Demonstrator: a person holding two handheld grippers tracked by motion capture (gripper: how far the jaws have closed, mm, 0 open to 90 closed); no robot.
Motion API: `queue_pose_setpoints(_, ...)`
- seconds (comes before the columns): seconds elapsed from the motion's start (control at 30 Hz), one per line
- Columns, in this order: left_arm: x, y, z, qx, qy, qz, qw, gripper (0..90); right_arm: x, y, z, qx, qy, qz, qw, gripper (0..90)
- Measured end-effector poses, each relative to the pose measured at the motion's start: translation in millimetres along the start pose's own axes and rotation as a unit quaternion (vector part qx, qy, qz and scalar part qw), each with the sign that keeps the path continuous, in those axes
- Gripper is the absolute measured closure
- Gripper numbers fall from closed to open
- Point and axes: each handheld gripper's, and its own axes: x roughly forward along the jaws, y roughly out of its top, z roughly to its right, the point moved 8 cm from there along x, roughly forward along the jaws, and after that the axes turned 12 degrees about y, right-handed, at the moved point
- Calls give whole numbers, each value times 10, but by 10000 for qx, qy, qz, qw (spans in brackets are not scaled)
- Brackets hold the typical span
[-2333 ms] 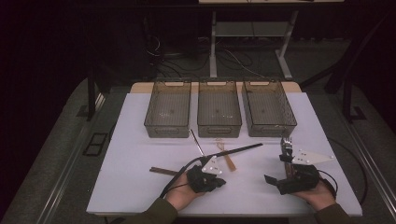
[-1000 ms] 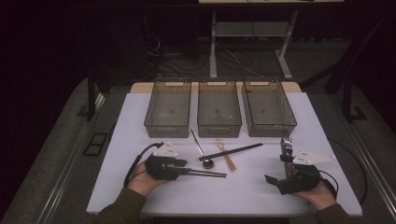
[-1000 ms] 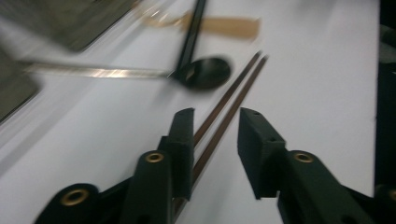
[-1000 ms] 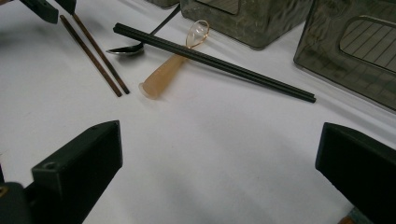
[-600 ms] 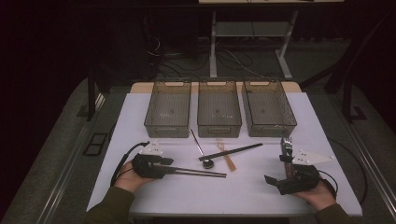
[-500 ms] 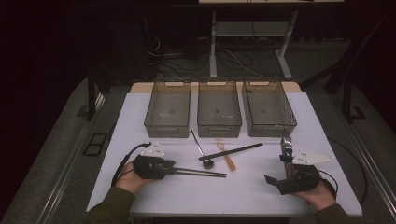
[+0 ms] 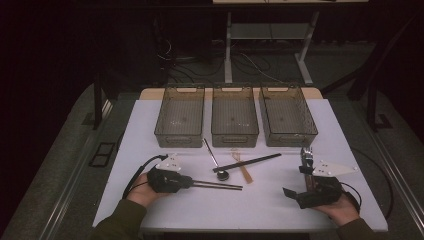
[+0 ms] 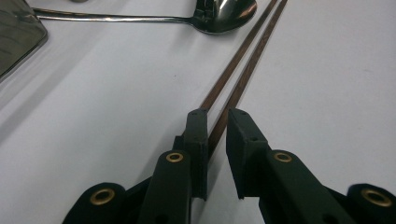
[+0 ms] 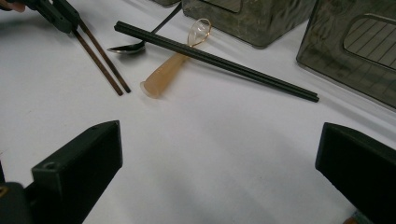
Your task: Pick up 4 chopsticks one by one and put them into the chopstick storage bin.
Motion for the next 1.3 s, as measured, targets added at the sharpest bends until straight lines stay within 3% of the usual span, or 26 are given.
queue_pose_setpoints(0.3,67,-15,10,138,-45,-102,9998,802,0,1,0,-4,2,-1,10000,4)
queue_pose_setpoints(0.57,66,-32,78,221,-217,-154,9994,806,-2,1,-1,-1,3,5,10000,4)
queue_pose_setpoints(0.83,68,-38,129,529,-236,-184,9981,811,5,-3,-5,-11,22,-23,10000,4)
queue_pose_setpoints(1.0,57,-39,190,733,-405,-225,9962,844,1,-1,-6,-8,21,-11,10000,4)
queue_pose_setpoints(1.3,52,-42,206,810,-502,-209,9952,851,11,-6,7,22,18,-19,10000,4)
